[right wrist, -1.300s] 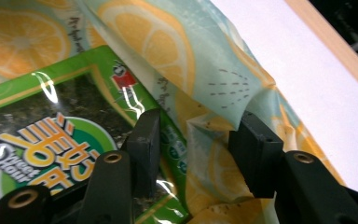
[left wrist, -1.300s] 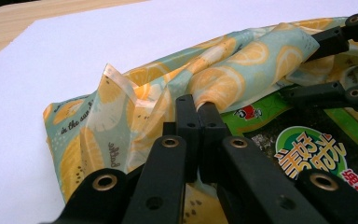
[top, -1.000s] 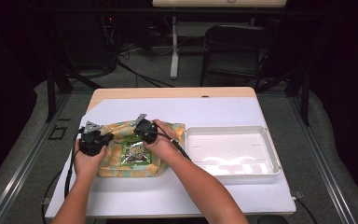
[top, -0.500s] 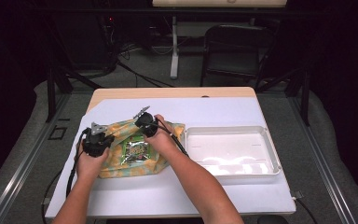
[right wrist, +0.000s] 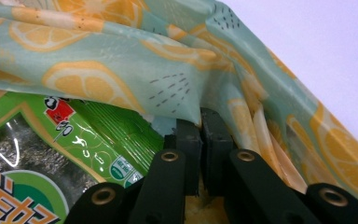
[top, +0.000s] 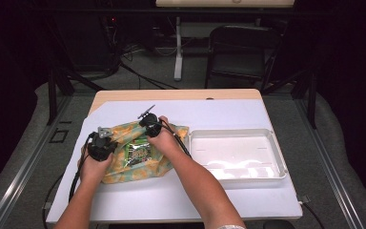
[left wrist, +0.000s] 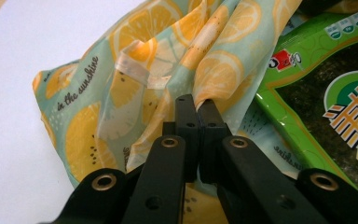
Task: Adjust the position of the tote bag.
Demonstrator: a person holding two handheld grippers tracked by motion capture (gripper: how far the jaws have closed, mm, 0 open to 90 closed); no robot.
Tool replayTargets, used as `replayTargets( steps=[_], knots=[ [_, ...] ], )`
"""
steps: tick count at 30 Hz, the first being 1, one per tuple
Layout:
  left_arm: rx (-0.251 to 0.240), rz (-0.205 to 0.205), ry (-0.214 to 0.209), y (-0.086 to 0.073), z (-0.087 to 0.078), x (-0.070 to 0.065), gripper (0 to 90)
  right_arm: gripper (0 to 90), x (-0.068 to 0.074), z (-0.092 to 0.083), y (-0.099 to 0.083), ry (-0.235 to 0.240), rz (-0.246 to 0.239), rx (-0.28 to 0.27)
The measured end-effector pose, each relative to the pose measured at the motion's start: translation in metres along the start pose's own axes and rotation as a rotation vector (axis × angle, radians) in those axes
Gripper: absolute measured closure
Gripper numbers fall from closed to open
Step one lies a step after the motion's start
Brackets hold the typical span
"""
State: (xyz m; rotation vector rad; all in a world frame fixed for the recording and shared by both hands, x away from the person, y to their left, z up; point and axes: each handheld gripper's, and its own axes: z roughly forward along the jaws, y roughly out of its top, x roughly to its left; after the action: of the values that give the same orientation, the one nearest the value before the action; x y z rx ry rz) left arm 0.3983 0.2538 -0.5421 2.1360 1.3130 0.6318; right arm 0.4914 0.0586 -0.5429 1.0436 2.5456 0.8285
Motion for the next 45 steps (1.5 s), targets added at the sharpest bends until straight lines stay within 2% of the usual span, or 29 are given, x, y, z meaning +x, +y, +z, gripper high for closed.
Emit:
replayTargets(
  steps=[2, 4, 7, 11, 13, 14, 18, 21, 23, 24, 28, 30, 32, 35, 38, 41, 45],
  knots=[
    [0.000, -0.005, 0.008, -0.001, 0.003, 0.000, 89.8, 87.7, -0.002, 0.001, 0.000, 0.012, 0.016, 0.019],
    [0.015, -0.006, 0.004, -0.001, 0.004, 0.000, 89.7, 87.4, -0.005, 0.002, -0.001, 0.027, 0.053, 0.020],
    [0.032, -0.002, 0.006, -0.002, 0.007, 0.000, 89.6, 87.3, -0.006, 0.003, -0.001, 0.038, 0.072, 0.027],
    [0.041, 0.004, 0.007, -0.003, 0.009, 0.000, 89.5, 87.5, -0.008, 0.004, -0.001, 0.043, 0.072, 0.029],
    [0.050, 0.000, 0.004, -0.003, 0.010, 0.000, 89.4, 87.6, -0.009, 0.003, 0.000, 0.047, 0.068, 0.047],
    [0.051, 0.001, 0.003, -0.003, 0.011, 0.000, 89.3, 87.5, -0.008, 0.004, 0.000, 0.049, 0.080, 0.035],
    [0.057, -0.006, 0.004, -0.003, 0.011, 0.000, 88.1, 87.1, -0.008, 0.004, 0.000, 0.041, 0.076, 0.032],
    [0.028, -0.011, 0.000, -0.001, 0.004, 0.001, 82.0, 86.9, -0.007, 0.004, 0.000, 0.036, 0.072, 0.032],
    [-0.019, -0.017, 0.015, 0.002, -0.008, 0.003, 74.6, 86.9, -0.007, 0.004, 0.000, 0.036, 0.070, 0.030],
    [-0.049, -0.037, 0.007, 0.004, -0.014, 0.003, 72.6, 86.9, -0.007, 0.003, 0.000, 0.037, 0.065, 0.036],
    [-0.166, -0.073, -0.044, 0.015, -0.040, 0.006, 67.2, 86.9, -0.007, 0.004, -0.001, 0.034, 0.063, 0.031],
    [-0.203, -0.058, -0.049, 0.024, -0.052, 0.004, 66.8, 86.8, -0.007, 0.004, -0.001, 0.031, 0.062, 0.028],
    [-0.216, -0.044, -0.070, 0.033, -0.057, 0.002, 65.1, 86.6, -0.007, 0.004, -0.001, 0.033, 0.062, 0.028],
    [-0.193, -0.030, -0.101, 0.044, -0.050, -0.004, 61.6, 86.3, -0.008, 0.004, -0.001, 0.036, 0.069, 0.029],
    [-0.147, -0.018, -0.114, 0.047, -0.030, -0.011, 59.4, 86.0, -0.007, 0.004, -0.001, 0.032, 0.061, 0.023],
    [-0.085, 0.000, -0.105, 0.048, -0.012, -0.014, 58.6, 85.8, -0.007, 0.004, -0.001, 0.027, 0.053, 0.021],
    [-0.050, 0.021, -0.098, 0.047, 0.001, -0.015, 56.6, 85.9, -0.006, 0.000, -0.001, 0.044, 0.069, 0.000]
  ],
)
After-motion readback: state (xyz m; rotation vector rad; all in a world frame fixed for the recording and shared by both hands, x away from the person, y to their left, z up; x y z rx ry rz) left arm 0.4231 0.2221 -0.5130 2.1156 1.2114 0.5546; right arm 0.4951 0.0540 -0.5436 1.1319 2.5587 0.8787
